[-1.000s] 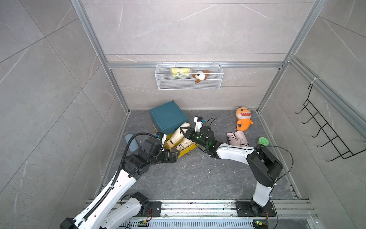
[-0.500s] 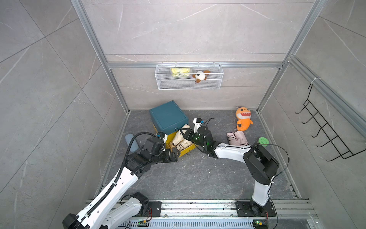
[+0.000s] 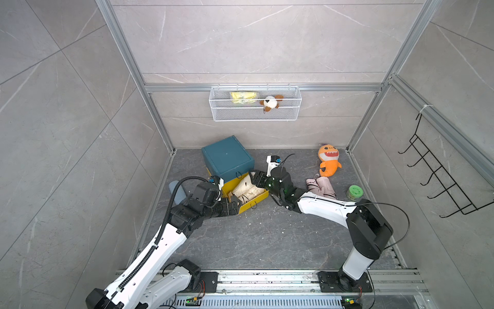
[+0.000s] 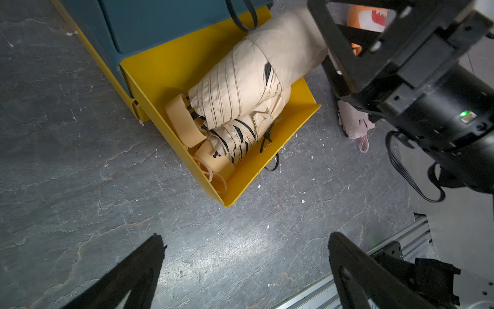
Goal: Place the umbrella in the drawer by color
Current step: Place the umbrella in the drawer, then close the drawer in the storage box.
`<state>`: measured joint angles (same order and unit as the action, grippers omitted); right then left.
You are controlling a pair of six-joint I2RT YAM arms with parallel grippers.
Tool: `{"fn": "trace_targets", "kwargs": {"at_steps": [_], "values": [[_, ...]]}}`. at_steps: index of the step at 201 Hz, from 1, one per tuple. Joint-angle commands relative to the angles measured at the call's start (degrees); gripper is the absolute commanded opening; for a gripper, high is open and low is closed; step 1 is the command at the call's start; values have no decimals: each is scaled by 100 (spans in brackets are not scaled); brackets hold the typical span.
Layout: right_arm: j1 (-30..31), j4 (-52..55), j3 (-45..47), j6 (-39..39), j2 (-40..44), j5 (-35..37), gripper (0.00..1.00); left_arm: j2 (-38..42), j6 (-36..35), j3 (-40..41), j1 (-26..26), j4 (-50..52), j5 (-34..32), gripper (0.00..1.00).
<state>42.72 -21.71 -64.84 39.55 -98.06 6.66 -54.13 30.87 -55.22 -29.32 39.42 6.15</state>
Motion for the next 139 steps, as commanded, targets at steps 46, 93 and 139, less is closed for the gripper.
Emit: {"fn": "trace_targets", "kwargs": {"at_steps": [46, 93, 139], "values": [[-84, 869, -41, -1003, 906, 213, 69, -501, -122, -865, 1145, -183, 457, 100], [-88, 1398, 353, -1310, 1396, -399, 65, -1272, -26, -1261, 1521, -542, 498, 100], [-15, 2161, 712, -1705, 1858, -797, 65, -1617, 178, -1471, 1904, -856, 582, 100]]}}
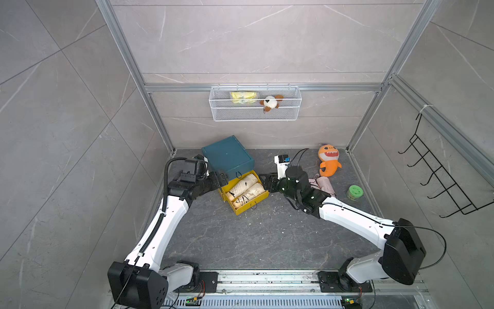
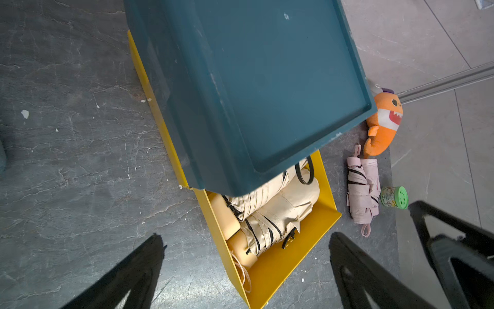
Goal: Place the umbrella in the drawer by color
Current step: Close the drawer in the storage box.
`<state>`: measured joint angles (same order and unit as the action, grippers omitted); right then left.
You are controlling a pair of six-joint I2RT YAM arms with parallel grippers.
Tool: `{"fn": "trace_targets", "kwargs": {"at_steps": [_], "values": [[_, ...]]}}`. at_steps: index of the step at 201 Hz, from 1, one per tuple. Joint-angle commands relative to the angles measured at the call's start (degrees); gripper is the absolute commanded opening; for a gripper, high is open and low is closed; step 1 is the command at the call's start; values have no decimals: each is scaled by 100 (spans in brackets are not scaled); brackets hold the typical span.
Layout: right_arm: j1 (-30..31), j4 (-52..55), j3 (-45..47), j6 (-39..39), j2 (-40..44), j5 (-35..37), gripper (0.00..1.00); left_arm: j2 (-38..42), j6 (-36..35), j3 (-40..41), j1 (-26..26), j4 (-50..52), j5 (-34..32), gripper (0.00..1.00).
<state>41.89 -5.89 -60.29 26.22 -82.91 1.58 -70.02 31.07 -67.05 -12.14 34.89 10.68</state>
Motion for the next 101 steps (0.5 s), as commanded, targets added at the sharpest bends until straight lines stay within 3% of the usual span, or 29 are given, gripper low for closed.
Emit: {"fn": "trace_targets", "kwargs": {"at_steps": [1, 42, 101], "values": [[67, 584, 278, -376, 354, -295, 65, -33, 165, -290, 195, -413, 124, 100], [233, 751, 659, -562, 541, -444, 64, -321, 277, -563, 441, -577, 100, 100], [1000, 88, 1149, -285, -14, -357, 60, -1023, 377, -751, 623, -835, 215, 100]]}}
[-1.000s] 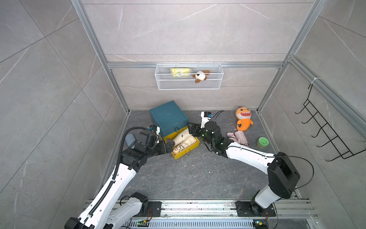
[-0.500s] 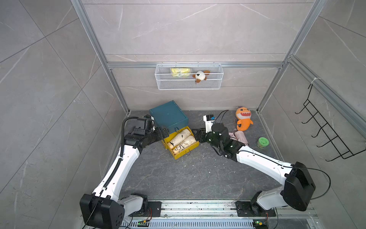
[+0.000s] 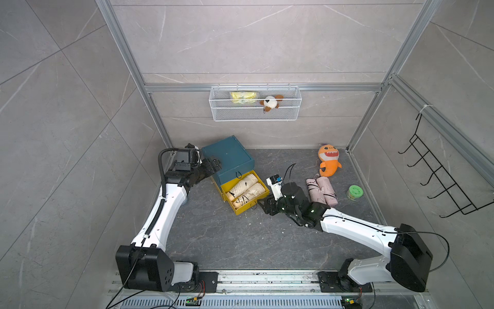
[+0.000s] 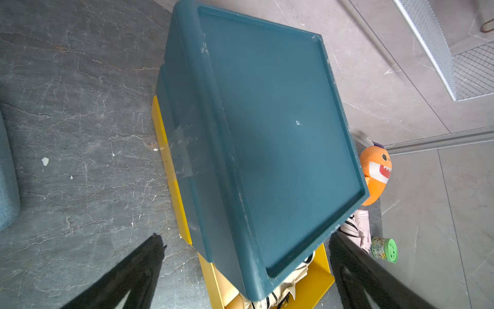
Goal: Place the umbrella in the drawer by color
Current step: Close the drawer in the storage box.
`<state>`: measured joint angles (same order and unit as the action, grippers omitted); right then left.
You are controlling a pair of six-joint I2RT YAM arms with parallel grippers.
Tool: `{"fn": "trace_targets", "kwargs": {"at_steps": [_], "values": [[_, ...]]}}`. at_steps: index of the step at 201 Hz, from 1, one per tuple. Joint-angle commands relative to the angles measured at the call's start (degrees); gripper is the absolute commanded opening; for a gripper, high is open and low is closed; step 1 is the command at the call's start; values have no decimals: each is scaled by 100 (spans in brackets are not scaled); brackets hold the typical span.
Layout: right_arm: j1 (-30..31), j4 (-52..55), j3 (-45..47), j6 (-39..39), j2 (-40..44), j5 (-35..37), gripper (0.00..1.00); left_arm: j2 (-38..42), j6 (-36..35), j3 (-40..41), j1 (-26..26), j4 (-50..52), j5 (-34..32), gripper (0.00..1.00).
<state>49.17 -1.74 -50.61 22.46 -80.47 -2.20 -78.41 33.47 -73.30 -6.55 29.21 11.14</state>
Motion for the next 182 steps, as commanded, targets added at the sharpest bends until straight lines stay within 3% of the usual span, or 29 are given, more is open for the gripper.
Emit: {"fn": "trace_targets", "kwargs": {"at_steps": [1, 70, 154, 182], "values": [[288, -345, 186, 91, -268, 28, 60, -188, 135, -120, 65, -276, 169, 100], [536, -982, 307, 388, -749, 354, 60, -505, 175, -73, 92, -529, 231, 98], [533, -1610, 365, 693, -1259, 972, 58, -636, 191, 241, 93, -801, 445, 76], [508, -1744, 285, 749, -1404, 1011, 58, -651, 201, 354, 92, -880, 495, 73]]}}
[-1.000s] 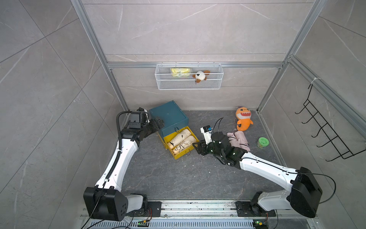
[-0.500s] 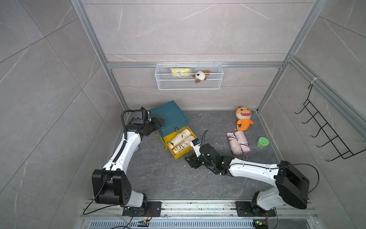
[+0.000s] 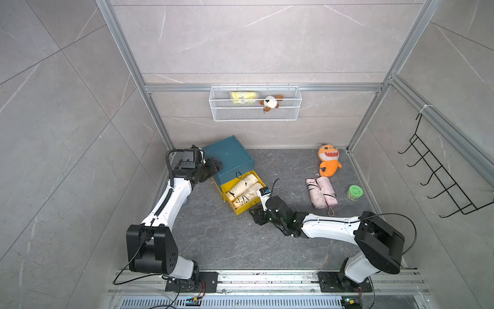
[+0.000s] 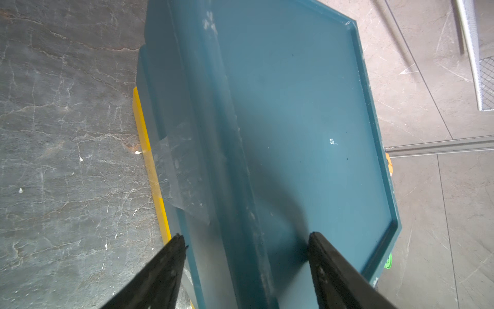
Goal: Place the umbrella in the drawer by color
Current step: Close the drawer in the storage box.
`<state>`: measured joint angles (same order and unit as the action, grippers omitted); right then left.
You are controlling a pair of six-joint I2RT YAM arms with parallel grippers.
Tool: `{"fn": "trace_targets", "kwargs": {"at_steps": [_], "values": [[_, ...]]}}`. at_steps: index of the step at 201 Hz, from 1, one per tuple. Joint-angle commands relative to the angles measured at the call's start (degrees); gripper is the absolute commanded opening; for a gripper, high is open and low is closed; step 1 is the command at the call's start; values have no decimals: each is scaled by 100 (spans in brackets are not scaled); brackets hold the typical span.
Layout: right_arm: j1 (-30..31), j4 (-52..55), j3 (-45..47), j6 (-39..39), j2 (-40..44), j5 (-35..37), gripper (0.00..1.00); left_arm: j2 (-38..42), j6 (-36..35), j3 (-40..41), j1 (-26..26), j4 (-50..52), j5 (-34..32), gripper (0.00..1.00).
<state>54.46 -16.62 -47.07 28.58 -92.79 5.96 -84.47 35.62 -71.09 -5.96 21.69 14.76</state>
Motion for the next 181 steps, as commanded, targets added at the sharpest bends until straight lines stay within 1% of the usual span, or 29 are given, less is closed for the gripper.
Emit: {"fn": "trace_targets", "kwargs": {"at_steps": [1, 25, 69, 138, 181], "values": [[-22, -259, -72, 134, -179, 195, 57, -45, -12, 136, 33, -129, 132, 73], [-44, -262, -203, 141, -317, 233, 56, -52, -3, 252, 34, -191, 139, 72], [-67, -291, -316, 136, -354, 283, 47, -48, 2, 400, 35, -262, 143, 72], [-87, -155, -599, 42, -467, 310, 26, -109, 6, 517, 34, -328, 162, 72], [-100, -122, -739, 7, -544, 329, 15, -145, 15, 587, 40, -376, 189, 72]]}}
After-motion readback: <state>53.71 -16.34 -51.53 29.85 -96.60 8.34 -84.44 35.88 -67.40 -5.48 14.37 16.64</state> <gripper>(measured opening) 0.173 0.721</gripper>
